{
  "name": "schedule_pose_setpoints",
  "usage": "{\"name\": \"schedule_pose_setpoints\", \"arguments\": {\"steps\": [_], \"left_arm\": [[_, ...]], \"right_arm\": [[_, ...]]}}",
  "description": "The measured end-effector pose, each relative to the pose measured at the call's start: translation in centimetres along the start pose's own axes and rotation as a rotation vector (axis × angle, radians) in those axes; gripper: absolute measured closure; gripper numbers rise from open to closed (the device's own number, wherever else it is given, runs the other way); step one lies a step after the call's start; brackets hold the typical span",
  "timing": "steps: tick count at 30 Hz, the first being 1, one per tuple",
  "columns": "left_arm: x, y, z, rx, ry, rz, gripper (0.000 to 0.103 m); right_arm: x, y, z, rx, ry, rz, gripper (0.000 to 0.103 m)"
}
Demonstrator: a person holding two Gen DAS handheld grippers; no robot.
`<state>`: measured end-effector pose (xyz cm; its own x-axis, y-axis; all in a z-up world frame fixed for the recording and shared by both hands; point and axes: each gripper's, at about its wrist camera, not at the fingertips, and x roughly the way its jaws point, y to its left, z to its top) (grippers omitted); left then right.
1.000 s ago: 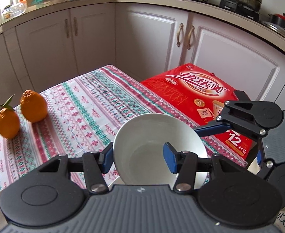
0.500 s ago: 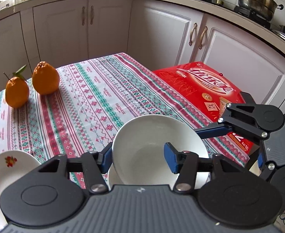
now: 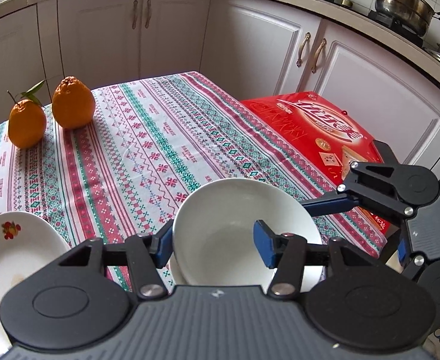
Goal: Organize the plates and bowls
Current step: 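Lower the held bowl into the bowl stack and open the left gripper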
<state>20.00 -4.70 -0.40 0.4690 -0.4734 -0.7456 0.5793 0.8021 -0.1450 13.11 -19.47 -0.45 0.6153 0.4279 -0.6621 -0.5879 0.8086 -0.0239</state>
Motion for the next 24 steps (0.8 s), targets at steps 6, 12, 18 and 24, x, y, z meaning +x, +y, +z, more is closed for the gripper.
{"name": "schedule_pose_setpoints", "arguments": {"steps": [6,12,18,24], "left_arm": [[0.2,0.2,-0.1,-0.007,-0.001,-0.007,0.049],[0.4,0.4,-0.2,-0.013,0.002,-0.010,0.049],[0.3,0.3,-0.3,-0.003,-0.011,-0.008,0.030],[-1.0,0.1,-0.3,0.018,-0.048,0.005,0.024]], "right_arm": [[0.3,0.0,-0.1,-0.001,0.008,0.001,0.014],[0.6,0.0,-0.1,0.007,0.014,0.006,0.014],[0.5,0.1,-0.3,-0.005,0.003,0.002,0.003],[-0.3,0.2,-0.3,-0.037,-0.018,-0.002,0.000]]}}
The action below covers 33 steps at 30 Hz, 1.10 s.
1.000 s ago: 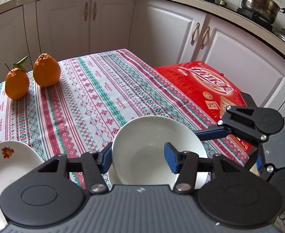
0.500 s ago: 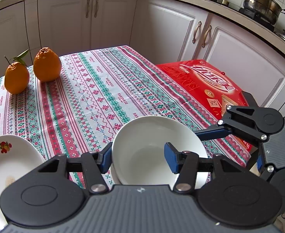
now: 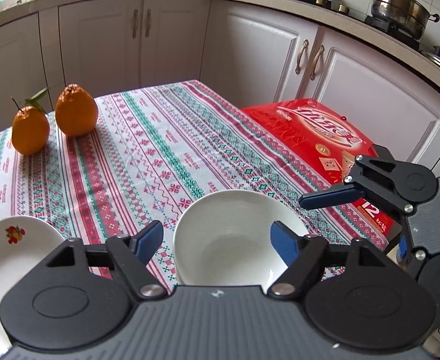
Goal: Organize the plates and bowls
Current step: 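Lower the held bowl into the bowl stack and open the left gripper, then grasp the bowl stack rim with the left gripper while the right gripper grasps the opposite rim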
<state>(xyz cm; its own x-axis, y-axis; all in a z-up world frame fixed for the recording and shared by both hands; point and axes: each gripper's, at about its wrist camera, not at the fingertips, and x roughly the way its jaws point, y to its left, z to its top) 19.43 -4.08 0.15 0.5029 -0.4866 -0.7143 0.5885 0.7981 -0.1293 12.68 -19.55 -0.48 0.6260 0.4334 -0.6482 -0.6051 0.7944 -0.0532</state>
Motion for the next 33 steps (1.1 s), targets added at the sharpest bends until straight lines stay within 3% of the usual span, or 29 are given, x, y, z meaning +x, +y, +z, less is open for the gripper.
{"name": "schedule_pose_setpoints", "arguments": {"steps": [10,13,20,33], "left_arm": [[-3.7,-0.6,-2.7,0.121,-0.032,0.036,0.021],[-4.2,-0.6,-4.4,0.151,-0.004,0.044,0.014],[-1.2,-0.8,-7.3,0.177,0.101,0.042,0.014],[2.3,-0.6,-7.1,0.258,0.143,-0.017,0.014]], "right_arm": [[-0.8,-0.7,-1.2,-0.042,0.033,-0.013,0.000],[-0.8,-1.1,-1.6,-0.064,0.048,-0.016,0.000],[0.9,-1.5,-2.5,-0.101,0.110,-0.005,0.000],[4.0,-1.9,-2.1,-0.222,0.180,0.043,0.000]]}}
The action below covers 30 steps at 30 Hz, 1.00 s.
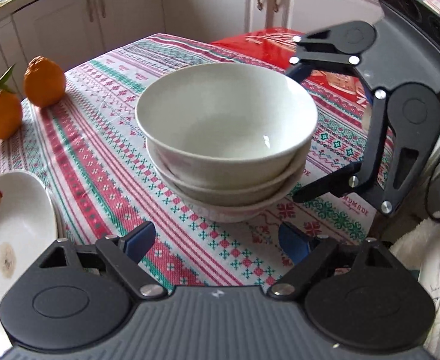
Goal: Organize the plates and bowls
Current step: 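Grasp the bowl stack rim with the left gripper while the right gripper grasps the opposite rim, then carry the bowl stack with both grippers over the white plate stack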
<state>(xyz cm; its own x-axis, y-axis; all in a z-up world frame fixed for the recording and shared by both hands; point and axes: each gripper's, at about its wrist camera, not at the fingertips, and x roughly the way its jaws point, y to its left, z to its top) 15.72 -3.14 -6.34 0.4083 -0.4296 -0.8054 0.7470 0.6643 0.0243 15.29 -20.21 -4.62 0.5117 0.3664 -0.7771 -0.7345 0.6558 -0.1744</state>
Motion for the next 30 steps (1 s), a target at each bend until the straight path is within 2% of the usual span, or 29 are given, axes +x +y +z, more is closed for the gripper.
{"name": "schedule_pose_setpoints", "arguments": {"steps": [12,15,30], "left_arm": [[0.1,0.5,1.6,0.165,-0.017,-0.070,0.017],[0.4,0.6,1.9,0.180,-0.011,-0.091,0.022],[0.6,1.5,2.4,0.200,0.016,-0.163,0.024]], "right_arm": [[1.8,-0.6,1.7,-0.180,0.048,0.128,0.000],[2.0,-0.7,2.1,-0.202,0.053,0.152,0.000],[2.5,-1.7,2.8,-0.219,0.060,0.235,0.008]]}}
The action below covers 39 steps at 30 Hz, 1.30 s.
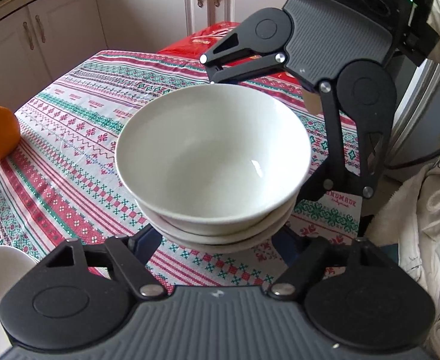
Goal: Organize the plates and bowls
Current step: 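Carry the bowl stack with both grippers over the white plate stack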
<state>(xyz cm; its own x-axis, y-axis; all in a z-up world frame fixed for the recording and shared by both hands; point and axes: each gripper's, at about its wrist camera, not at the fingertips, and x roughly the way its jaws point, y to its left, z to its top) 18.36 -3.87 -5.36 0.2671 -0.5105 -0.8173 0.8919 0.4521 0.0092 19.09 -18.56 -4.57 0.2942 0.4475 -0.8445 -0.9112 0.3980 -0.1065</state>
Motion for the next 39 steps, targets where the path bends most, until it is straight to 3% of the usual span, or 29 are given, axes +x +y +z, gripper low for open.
{"name": "schedule_pose_setpoints", "arguments": {"steps": [19,29,39], "left_arm": [[0.4,1.2,0.6,0.014,0.025,-0.058,0.024],[-0.3,0.8,0.8,0.011,0.018,-0.041,0.025],[-4.4,2.0,0.2,-0.031,-0.034,0.026,0.025]], "right_arm": [[0.2,-0.5,0.1,0.011,0.011,0.046,0.010],[-0.3,-0.1,0.7,0.018,0.018,0.040,0.010],[-1.8,0.5,5.0,-0.080,-0.007,0.018,0.010]]}}
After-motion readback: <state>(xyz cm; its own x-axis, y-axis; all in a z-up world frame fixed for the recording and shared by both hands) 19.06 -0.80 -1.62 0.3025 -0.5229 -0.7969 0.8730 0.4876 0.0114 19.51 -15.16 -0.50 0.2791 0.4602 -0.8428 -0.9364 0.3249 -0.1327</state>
